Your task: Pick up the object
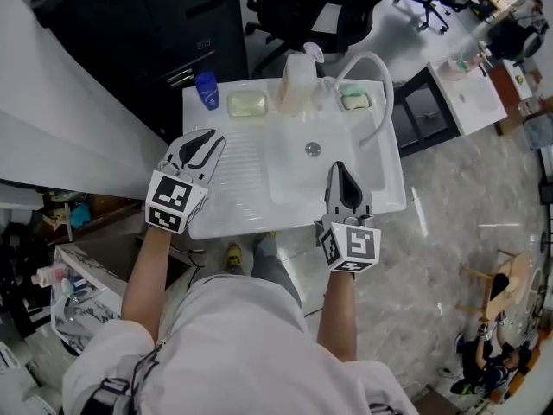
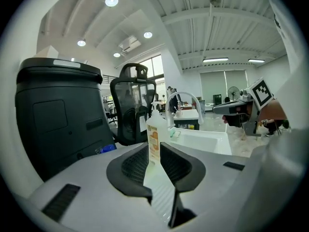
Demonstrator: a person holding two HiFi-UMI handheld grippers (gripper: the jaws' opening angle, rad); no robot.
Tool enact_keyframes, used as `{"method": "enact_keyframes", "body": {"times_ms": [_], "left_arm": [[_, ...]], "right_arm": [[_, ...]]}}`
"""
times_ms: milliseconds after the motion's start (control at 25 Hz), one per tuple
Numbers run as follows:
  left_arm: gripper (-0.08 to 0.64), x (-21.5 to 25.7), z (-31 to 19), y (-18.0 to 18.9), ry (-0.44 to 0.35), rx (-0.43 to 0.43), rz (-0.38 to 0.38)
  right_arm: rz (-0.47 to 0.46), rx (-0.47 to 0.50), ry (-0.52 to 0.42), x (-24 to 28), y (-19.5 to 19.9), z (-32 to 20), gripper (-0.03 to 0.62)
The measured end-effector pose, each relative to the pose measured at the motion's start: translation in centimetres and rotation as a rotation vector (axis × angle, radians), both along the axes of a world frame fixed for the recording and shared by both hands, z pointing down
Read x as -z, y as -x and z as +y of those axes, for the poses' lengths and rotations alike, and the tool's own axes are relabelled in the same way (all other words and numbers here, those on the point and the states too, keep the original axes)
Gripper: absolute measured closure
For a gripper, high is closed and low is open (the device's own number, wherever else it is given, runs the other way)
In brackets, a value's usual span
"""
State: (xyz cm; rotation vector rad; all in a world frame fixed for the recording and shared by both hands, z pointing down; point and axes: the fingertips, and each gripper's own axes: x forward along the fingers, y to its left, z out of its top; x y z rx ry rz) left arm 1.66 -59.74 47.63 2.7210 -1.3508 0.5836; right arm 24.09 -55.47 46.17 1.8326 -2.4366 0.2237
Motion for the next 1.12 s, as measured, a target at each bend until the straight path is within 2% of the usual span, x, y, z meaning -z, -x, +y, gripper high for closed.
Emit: {"method": "enact_keyframes", "body": {"times_ms": [240,520,800,1120], "left_arm": [[0.491,-3.0,-4.2,-2.2,0.004,-0.067,-0.127],[0.491,-8.0,-8.3,-4.1,0.049,-0.158,-0.271],[0.491,-13.0,-11.0,-5.4,0.113,-0.211,-0.354],[0.487,-20.0,-13.8,-5.8,0.160,-0.300,-0.595]], "right_arm": [[-0.028,0.014,-0.005,-1.2,-0.6,-3.2,0.584],[-0.056,0.039,-0.011,-2.4,-0.1,-5.9,0.584],[-0.078,0.063,0.004,-4.0,0.2,-7.5,0.584],[-0.098,0.088,0.042,-6.4,0.6,-8.5,0.584]]}}
